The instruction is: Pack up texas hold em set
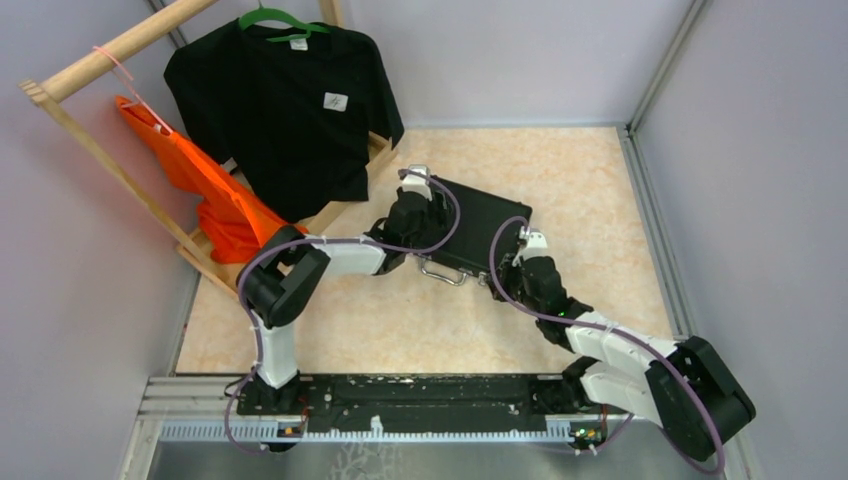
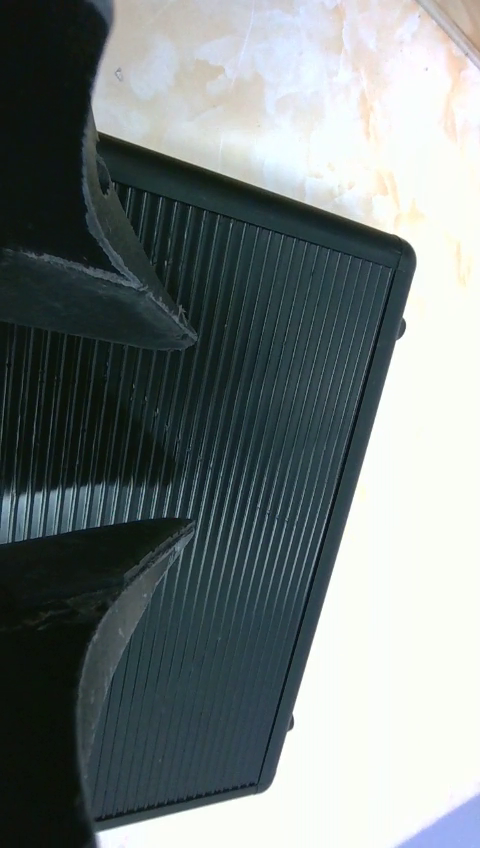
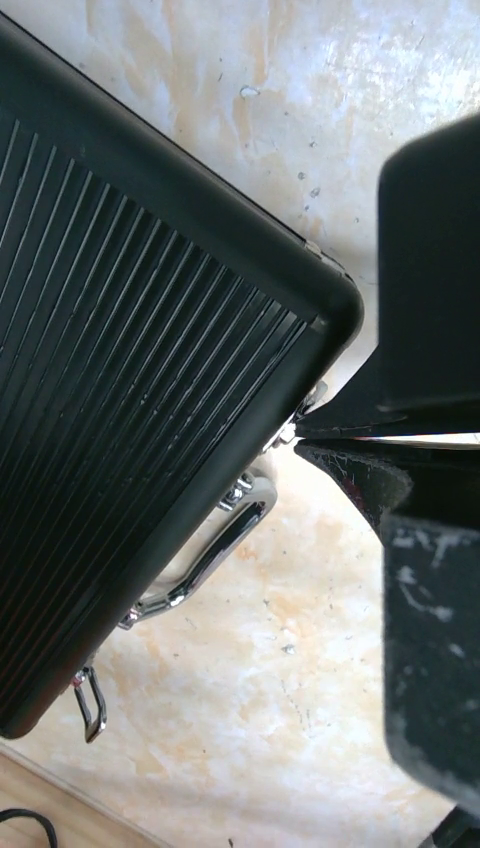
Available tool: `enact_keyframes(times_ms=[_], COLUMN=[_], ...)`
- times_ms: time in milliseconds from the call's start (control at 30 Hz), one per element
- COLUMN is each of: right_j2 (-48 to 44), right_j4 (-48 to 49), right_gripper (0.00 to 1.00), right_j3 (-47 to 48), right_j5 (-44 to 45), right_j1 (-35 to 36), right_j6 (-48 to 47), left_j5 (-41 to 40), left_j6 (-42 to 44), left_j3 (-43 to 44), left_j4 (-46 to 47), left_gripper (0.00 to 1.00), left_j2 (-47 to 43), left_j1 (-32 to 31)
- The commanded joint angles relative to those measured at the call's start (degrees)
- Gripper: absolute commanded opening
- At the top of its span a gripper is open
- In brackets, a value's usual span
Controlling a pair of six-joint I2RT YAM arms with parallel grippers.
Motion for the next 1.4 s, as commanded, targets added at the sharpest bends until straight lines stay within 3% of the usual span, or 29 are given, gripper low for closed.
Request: enact_keyframes(times_ms=[0,400,867,1033,1167,1367], right_j2=[-0.07,7.04,17.78,16.27,11.02,8.63], right_j4=[6.05,6.47,2.63,4.74,3.09,2.74], right_gripper=[0.0,0.0,0.0,0.0,0.0,0.0], right_j3=[0.83,0.16,6.56,6.16,7.98,10.96], right_j5=[-1.29,0.68,24.83,24.92,21.25,18.68], right_j1=[-0.37,4.97,10.86,14.15,17.19,17.18], right_j6=[1.0,0.44,-0.92,-1.08,-3.42,-4.33], left_j5=[3.43,4.44,4.96,4.86,4.06,3.26], left_j6=[-3.27,-5.52,-6.13,-6.22,-6.25,-7.68], left_j3=[-4.66,-8.51,-10.38,-11.17,-15.49,-25.16], left_j4=[-5.88,-3.51,-2.08,-1.63,1.25,0.75], left_gripper=[0.69,0.69,0.69,0.69,0.69,0.58], left_j2=[0.85,0.29,-0.18,-1.14,-6.76,-18.78], left_j1=[1.84,2.4,2.66,2.83,2.84,2.77])
